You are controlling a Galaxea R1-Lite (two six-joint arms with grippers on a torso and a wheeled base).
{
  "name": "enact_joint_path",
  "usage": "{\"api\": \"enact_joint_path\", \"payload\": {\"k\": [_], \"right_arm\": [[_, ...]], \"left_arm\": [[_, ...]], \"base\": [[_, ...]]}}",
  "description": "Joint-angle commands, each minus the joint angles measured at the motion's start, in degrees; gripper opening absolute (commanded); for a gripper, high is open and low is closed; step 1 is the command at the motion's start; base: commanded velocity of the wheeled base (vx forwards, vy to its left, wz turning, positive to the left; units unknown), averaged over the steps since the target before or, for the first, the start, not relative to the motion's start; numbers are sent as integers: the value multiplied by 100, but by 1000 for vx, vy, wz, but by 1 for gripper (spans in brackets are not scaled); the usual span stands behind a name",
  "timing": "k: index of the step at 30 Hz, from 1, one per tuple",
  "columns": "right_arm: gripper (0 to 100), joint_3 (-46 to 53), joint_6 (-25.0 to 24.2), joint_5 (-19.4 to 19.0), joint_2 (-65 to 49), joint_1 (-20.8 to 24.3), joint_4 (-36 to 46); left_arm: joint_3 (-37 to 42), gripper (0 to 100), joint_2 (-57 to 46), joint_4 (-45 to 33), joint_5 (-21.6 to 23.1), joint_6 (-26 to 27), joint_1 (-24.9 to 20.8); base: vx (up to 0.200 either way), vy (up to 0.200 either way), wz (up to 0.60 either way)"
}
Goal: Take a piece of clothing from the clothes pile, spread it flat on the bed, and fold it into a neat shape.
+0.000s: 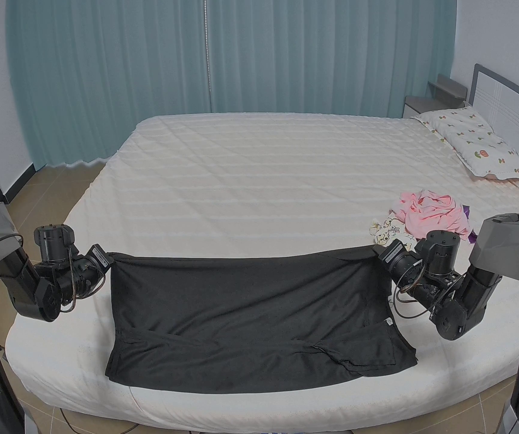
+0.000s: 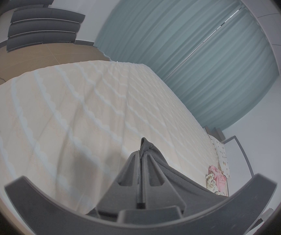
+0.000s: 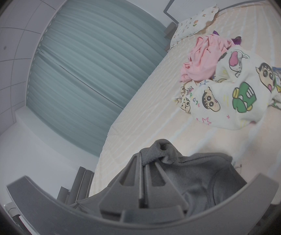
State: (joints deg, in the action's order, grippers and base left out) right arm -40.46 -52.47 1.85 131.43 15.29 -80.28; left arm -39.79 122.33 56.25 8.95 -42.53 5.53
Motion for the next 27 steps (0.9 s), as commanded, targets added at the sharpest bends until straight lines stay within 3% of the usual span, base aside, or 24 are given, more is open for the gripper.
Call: {"api": "enact_joint_path", "payload": {"k": [1,9,20,24,27], "right_arm": [[0,-287,105,-1,278,-8,-6],[0,-814,316,34,516,9,12],[0,-603,351,-27,401,-79,73],[0,170,571,-563,85,-122,29],[0,522,782,-669,58,-131,-6]], "left_arm": [[-64,0,36,9,-16,-18,9],[-125,0,80,0,-25,-9,27],[-90,0,194,-9,-7,17,27],[42,0,151,-44,19,26,62],[209,0,98,-17,37,78,88]], "base": [[0,0,0],[0,0,0],[0,0,0],[0,0,0],[0,0,0]]}}
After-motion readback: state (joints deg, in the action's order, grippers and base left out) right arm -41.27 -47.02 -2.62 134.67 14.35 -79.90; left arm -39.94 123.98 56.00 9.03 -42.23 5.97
